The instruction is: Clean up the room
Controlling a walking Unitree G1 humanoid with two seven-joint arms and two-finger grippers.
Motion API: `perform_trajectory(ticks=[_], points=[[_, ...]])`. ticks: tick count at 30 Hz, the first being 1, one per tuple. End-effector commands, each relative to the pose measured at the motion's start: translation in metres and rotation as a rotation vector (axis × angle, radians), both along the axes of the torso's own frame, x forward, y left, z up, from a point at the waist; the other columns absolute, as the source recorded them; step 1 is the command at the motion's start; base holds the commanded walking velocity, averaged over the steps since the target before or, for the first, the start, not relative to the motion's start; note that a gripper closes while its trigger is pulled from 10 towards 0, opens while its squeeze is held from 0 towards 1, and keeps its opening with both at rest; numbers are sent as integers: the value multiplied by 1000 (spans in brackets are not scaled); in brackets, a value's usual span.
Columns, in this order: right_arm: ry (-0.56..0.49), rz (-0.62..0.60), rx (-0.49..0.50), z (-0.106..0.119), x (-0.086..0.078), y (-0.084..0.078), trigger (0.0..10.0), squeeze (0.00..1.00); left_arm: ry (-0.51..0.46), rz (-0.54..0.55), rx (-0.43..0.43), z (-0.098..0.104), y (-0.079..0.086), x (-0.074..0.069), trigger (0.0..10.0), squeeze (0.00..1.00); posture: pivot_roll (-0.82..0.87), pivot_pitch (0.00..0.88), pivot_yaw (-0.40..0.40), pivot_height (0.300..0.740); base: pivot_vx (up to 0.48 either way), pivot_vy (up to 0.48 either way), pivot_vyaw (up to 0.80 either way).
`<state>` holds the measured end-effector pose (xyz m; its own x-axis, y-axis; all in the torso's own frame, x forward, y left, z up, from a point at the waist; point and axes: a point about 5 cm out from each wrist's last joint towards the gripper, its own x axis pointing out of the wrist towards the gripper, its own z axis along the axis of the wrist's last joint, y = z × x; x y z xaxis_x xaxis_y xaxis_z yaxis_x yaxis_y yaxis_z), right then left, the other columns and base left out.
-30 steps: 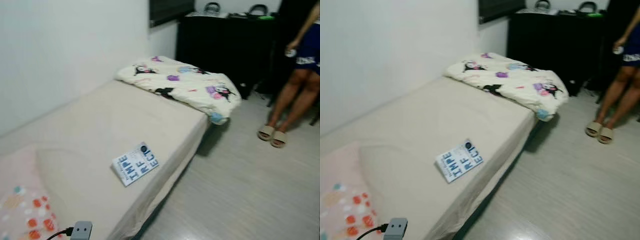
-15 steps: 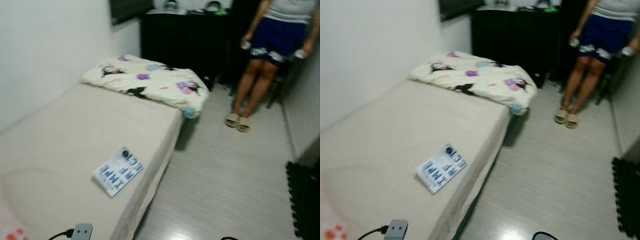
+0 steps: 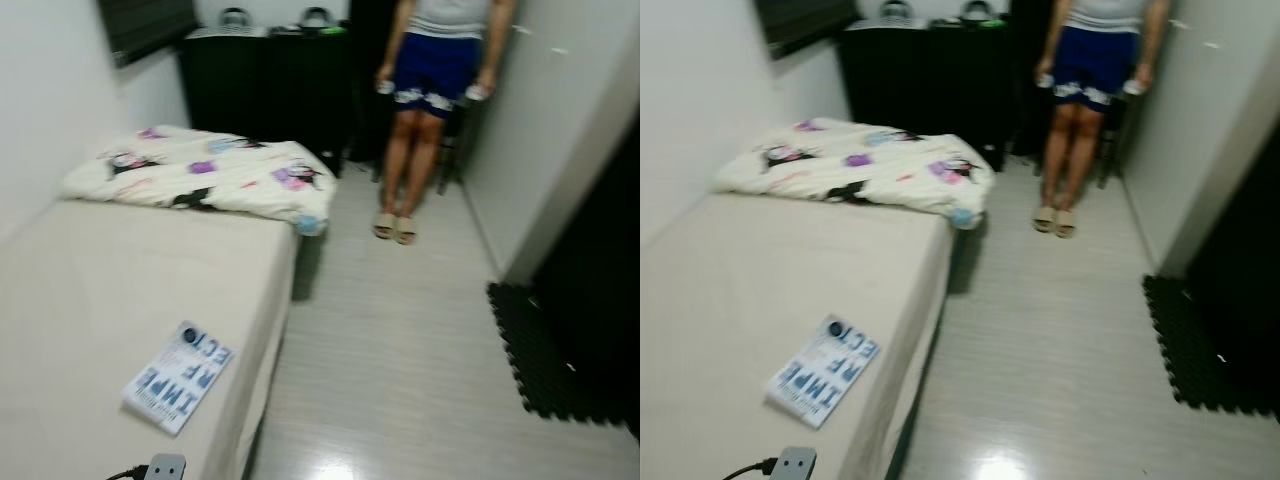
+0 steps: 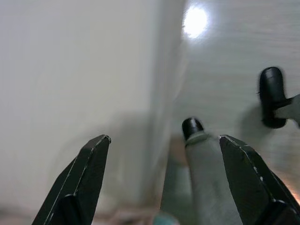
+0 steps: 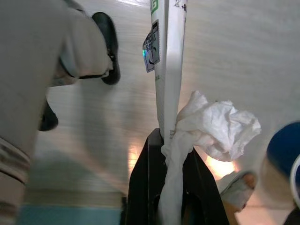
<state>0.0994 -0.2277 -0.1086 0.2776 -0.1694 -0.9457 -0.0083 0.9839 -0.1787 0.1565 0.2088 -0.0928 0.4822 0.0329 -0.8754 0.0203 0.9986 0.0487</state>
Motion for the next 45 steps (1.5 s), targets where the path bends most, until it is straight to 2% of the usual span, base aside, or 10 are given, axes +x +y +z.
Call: perform_trajectory(ticks=[1, 2, 7, 12, 15, 22, 25, 31, 37, 45], points=[[-3, 2, -2, 1, 3, 1, 10000, 0, 2, -7, 1, -1, -1, -1, 10000, 0, -45, 49, 32, 740, 0, 0, -769], [-13, 5, 6, 1, 11, 9, 10000, 0, 2, -8, 1, 0, -1, 0, 10000, 0, -47, 54, 34, 740, 0, 0, -769], [-30, 8, 24, 1, 22, 26, 10000, 0, 2, -8, 3, 0, -1, 0, 10000, 0, -45, 56, 35, 740, 0, 0, -771], [-43, -1, 46, -1, 21, 42, 10000, 0, 7, -12, 7, 0, 0, -1, 10000, 0, -45, 60, 39, 740, 0, 0, -770], [-49, -11, 49, -2, 20, 43, 10000, 0, 8, -15, 8, -1, 0, -1, 10000, 0, -46, 62, 41, 740, 0, 0, -769], [-44, -30, 26, -2, 7, 20, 10000, 0, 11, -20, 9, -1, 0, -2, 10000, 0, -45, 60, 41, 740, 0, 0, -772], [-50, -41, 5, 1, 5, 0, 10000, 0, 12, -19, 12, -1, 2, -2, 10000, 0, -41, 58, 41, 740, 0, 0, -769], [-105, -104, 1, 10, 18, -22, 10000, 0, 14, -25, 16, 0, 3, -2, 10000, 0, -29, 50, 54, 740, 0, 0, -772], [-163, -152, 25, 15, 37, -15, 10000, 0, 10, -45, 19, 0, 2, 0, 10000, 0, -12, 39, 65, 740, 0, 0, -770], [-181, -180, 57, 11, 38, 3, 10000, 0, -18, -58, 8, 4, -2, 11, 10000, 0, 6, 24, 81, 740, 0, 0, -769]])
